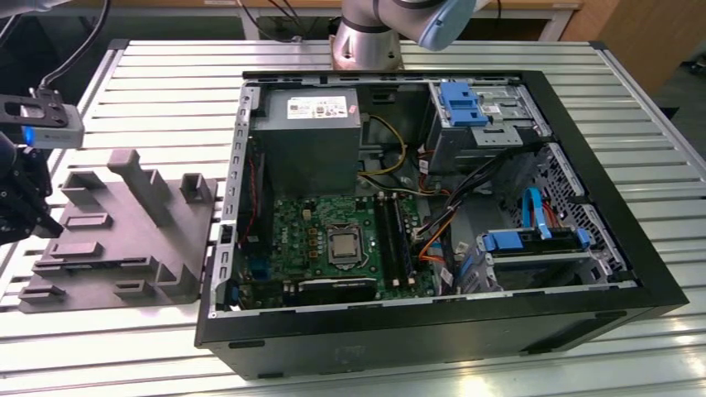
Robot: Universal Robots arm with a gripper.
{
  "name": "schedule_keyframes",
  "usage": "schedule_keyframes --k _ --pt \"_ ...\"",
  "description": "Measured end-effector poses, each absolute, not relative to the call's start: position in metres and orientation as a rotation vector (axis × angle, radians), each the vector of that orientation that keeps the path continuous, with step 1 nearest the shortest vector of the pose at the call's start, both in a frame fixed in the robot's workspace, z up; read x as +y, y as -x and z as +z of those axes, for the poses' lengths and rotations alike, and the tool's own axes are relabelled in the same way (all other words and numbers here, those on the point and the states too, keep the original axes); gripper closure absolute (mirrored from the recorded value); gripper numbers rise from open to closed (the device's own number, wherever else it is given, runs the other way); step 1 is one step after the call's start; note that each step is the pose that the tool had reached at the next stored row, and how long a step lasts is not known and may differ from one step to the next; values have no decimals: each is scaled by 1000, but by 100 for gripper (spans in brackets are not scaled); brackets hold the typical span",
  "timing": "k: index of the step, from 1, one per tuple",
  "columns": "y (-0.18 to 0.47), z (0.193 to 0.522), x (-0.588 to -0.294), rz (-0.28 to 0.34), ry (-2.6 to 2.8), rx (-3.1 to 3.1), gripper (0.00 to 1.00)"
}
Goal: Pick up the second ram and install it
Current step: 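Pick up the second ram and move it above second insertion slot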
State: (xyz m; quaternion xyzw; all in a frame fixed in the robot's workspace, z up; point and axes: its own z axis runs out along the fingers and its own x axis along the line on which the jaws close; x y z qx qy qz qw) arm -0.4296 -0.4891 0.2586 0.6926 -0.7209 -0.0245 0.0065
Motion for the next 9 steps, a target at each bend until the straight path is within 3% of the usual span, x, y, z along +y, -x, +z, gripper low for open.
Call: schedule_keyframes --k 9 --pt "429 254 -489 -77 -2167 -2255 89"
